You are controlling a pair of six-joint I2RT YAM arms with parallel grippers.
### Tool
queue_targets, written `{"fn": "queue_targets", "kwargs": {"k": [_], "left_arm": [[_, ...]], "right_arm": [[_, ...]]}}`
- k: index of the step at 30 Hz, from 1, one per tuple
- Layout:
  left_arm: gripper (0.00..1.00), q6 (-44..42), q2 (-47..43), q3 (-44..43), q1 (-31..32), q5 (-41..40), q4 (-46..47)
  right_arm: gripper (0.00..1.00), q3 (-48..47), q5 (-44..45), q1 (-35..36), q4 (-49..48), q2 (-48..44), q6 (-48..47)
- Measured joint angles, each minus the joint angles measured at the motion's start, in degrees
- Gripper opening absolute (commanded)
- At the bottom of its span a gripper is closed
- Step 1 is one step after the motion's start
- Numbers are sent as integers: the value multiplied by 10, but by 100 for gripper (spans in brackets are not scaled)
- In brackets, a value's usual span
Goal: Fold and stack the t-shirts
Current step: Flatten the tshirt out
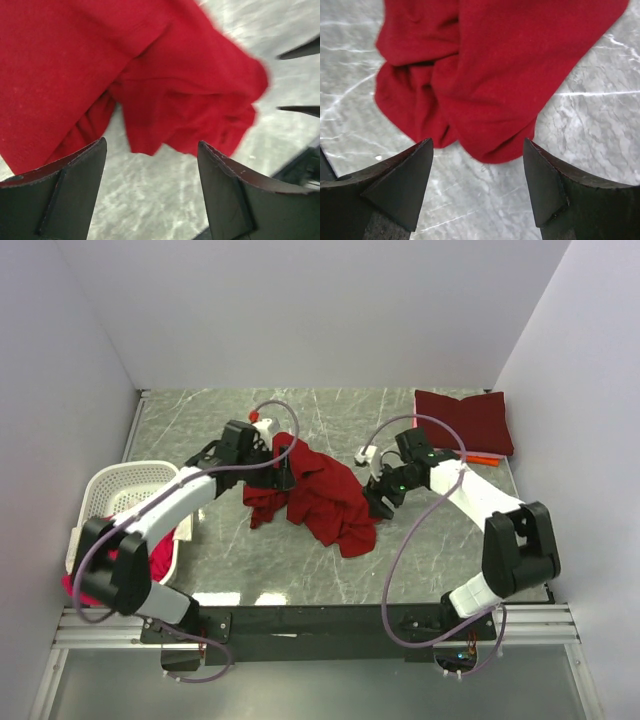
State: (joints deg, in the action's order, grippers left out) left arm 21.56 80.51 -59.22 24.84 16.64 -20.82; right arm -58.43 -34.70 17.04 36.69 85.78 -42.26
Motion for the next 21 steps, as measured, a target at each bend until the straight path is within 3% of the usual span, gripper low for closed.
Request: {"fn": "queue_targets", "kwargs": {"k": [7, 13, 19, 21], "left_arm": [[75, -7, 123, -17, 33, -66, -23], [74, 6, 154, -18, 54, -71, -24], [64, 19, 195, -41, 77, -80, -17], [55, 23, 203, -42, 79, -81, -15]], "right_arm": [[78, -14, 38, 37, -13, 54, 19], [75, -14, 60, 58, -33, 68, 42], [61, -15, 88, 75, -50, 82, 67], [49, -16, 91, 79, -56, 86, 75]]}}
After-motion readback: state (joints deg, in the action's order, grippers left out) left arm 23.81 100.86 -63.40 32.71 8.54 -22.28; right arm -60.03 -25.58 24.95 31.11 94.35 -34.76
